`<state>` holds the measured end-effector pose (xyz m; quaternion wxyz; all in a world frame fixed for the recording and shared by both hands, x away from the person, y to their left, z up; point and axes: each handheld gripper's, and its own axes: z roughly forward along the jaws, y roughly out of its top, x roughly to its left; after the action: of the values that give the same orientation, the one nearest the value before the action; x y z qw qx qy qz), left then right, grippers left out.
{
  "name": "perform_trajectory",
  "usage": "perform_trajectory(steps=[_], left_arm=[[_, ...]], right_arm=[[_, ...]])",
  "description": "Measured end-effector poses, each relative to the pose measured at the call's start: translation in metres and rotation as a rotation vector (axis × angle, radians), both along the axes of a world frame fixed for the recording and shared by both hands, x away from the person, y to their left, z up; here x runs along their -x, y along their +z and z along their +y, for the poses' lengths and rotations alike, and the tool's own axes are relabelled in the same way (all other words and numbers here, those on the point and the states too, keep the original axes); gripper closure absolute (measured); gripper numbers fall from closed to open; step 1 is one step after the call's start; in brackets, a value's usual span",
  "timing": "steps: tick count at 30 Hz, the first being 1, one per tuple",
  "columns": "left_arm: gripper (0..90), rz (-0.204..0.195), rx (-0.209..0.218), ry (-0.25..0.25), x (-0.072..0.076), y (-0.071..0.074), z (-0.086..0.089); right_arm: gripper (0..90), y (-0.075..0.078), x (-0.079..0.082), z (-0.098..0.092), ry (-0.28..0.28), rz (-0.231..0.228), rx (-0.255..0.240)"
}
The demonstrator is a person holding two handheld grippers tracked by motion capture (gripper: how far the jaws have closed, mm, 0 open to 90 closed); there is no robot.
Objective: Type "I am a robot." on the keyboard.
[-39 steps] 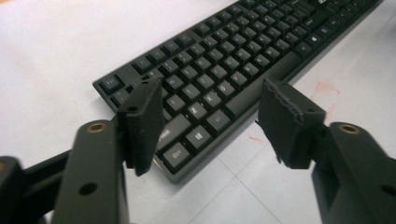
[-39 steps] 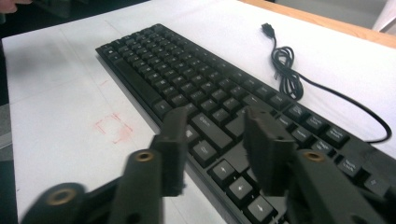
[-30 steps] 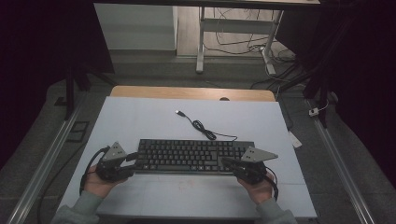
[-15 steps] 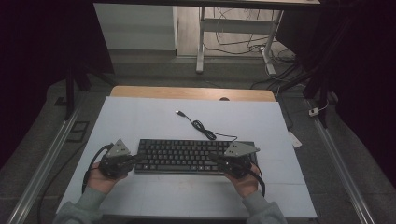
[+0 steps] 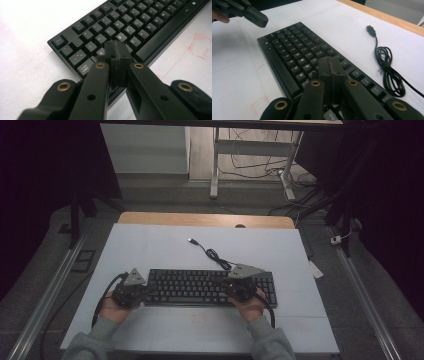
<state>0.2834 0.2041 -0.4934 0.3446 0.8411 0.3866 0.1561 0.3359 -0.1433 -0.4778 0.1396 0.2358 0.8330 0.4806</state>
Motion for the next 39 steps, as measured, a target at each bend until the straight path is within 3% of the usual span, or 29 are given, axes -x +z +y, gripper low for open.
perform_trajectory(steps=[6,20,32,39], left_arm=[[89.1,0.016,-0.016,-0.003,-0.003,-0.007,-0.003],[89.1,0.01,-0.032,0.024,-0.005,-0.021,-0.004],[89.0,0.005,-0.057,0.04,-0.006,-0.029,-0.005],[89.0,0.01,-0.054,0.042,-0.006,-0.03,-0.005]], right_arm=[[89.5,-0.005,-0.008,0.011,0.004,0.003,-0.02],[89.5,-0.014,-0.018,0.03,0.028,0.003,0.058],[89.5,-0.021,-0.02,0.038,0.036,0.016,0.082],[89.5,-0.028,-0.023,0.044,0.019,0.02,0.147]])
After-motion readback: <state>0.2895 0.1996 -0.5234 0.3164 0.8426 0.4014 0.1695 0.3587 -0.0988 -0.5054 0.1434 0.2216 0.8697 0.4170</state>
